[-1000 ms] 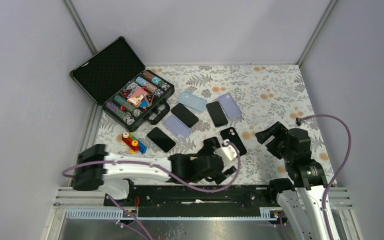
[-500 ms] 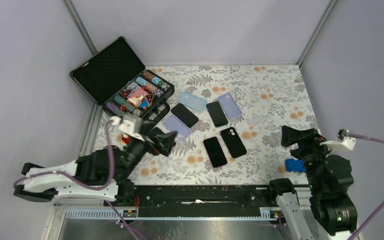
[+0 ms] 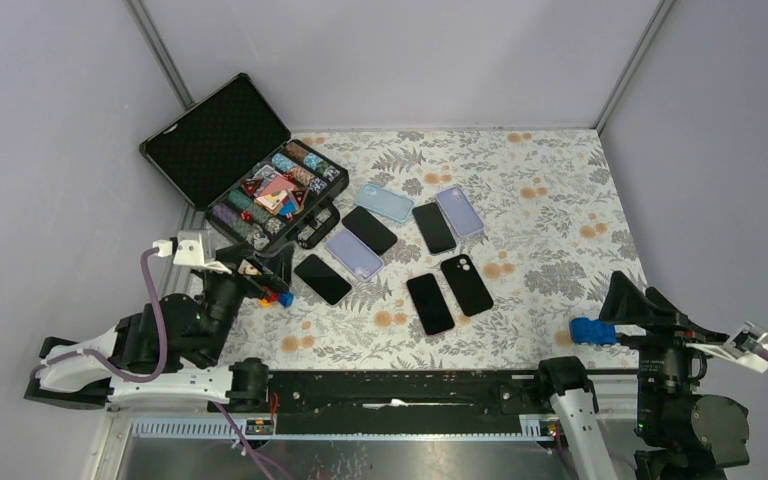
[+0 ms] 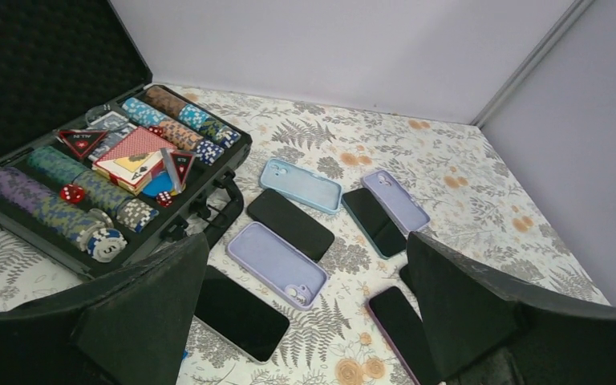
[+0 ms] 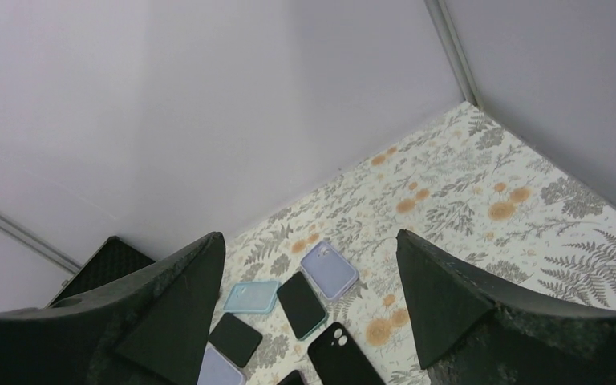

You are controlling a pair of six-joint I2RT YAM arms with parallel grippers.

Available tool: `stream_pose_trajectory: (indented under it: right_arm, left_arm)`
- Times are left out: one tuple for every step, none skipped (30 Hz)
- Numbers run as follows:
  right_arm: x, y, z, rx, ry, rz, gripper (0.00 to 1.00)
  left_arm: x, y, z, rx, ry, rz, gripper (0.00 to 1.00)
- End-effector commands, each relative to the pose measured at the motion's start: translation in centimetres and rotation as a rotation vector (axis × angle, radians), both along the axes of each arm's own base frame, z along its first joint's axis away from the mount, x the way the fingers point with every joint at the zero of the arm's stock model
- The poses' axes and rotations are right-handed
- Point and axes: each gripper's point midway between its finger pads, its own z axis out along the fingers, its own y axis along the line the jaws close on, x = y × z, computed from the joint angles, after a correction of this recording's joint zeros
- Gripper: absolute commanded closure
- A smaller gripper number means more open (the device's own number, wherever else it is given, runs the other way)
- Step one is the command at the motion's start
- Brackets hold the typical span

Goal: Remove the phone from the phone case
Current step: Reset both arms

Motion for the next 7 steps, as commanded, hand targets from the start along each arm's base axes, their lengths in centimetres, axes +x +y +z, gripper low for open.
stream_pose_trajectory:
  right_arm:
    - [-0.07,-0.88,1.13,-0.028,-0.048,-0.051,0.15]
    - [0.02,-0.85,1.09,-0.029,-0.045,-0.050,0.15]
    - [0.06,-0.83,1.08,-0.029,-0.045,-0.049,0.15]
    - [0.17,-0.82,1.01,-0.028,-0.041,-0.049,0.15]
    - [0.20,-0.81,0.96,-0.026,-0.041,-0.049,0.15]
    - [0.21,-0.83,0.95,-0.025,-0.041,-0.050,0.15]
    - [0.26,-0.85,0.89,-0.026,-0.038,-0.051,0.15]
  left_arm:
    - [0.21,1.25,0.85,0.009,-0.004,0.045,0.01]
    - [0.23,1.12,0.83,0.020,-0.005,0.045,0.01]
    - [0.27,1.03,0.78,0.029,-0.005,0.051,0.01]
    - [0.31,0.90,0.72,0.042,-0.006,0.058,0.01]
    - [0.37,0.79,0.66,0.056,-0.005,0.068,0.01]
    - [0.43,0.68,0.63,0.069,-0.005,0.077,0.01]
    - [0.45,0.45,0.57,0.081,-0.006,0.078,0.01]
